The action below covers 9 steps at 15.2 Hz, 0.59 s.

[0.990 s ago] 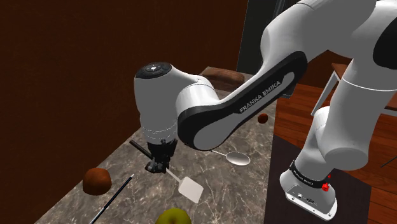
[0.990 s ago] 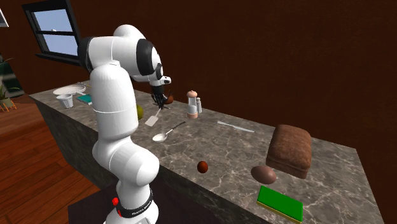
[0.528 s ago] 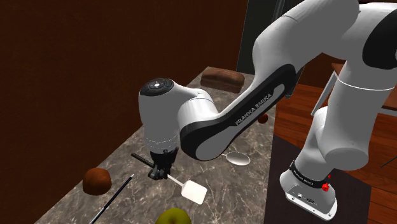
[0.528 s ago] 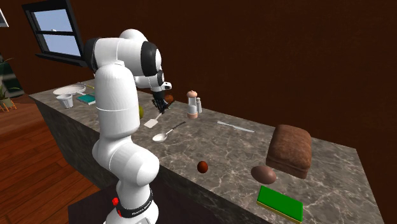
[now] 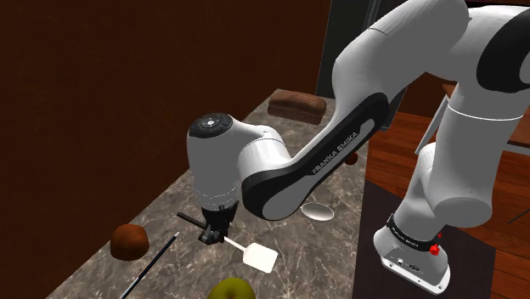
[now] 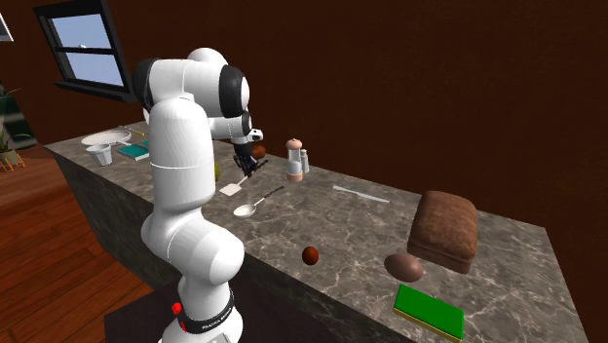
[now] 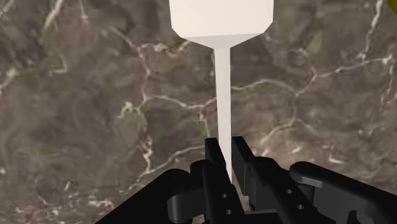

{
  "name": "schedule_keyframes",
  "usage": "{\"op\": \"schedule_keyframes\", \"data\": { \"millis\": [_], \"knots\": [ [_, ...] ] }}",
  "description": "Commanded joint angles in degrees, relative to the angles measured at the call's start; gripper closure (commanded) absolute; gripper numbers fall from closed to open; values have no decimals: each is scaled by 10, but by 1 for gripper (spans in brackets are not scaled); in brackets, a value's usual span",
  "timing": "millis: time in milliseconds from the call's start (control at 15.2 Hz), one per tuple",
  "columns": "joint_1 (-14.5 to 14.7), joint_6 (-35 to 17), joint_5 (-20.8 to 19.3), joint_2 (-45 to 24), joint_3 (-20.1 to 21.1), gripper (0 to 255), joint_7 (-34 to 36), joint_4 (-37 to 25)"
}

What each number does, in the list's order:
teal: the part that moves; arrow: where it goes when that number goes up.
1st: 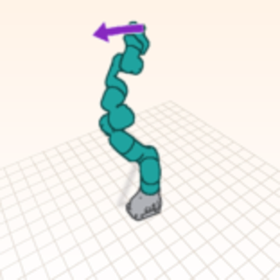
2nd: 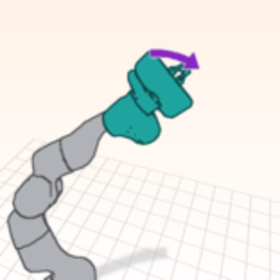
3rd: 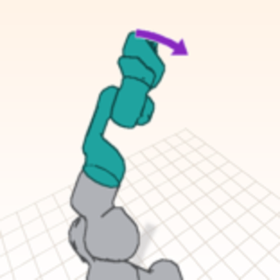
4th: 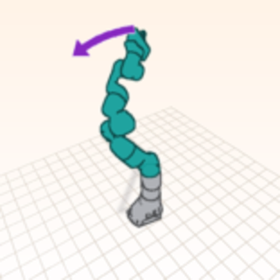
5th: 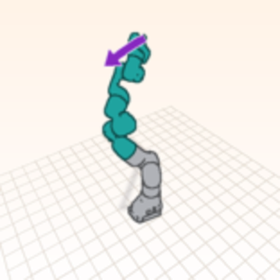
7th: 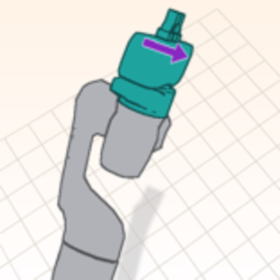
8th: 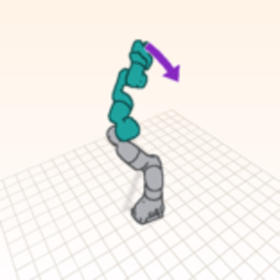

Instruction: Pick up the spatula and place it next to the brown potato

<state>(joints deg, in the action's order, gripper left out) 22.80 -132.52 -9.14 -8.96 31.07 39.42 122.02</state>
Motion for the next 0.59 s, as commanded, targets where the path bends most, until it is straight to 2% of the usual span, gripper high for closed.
{"op": "schedule_keyframes", "data": {
  "millis": [0,66,396,528],
  "knots": [
    [0,0,0,0,0,255,0,0],
    [0,0,0,0,0,0,0,0],
    [0,0,0,0,0,0,0,0],
    [-4,33,21,26,5,0,-14,-12]
  ]
}}
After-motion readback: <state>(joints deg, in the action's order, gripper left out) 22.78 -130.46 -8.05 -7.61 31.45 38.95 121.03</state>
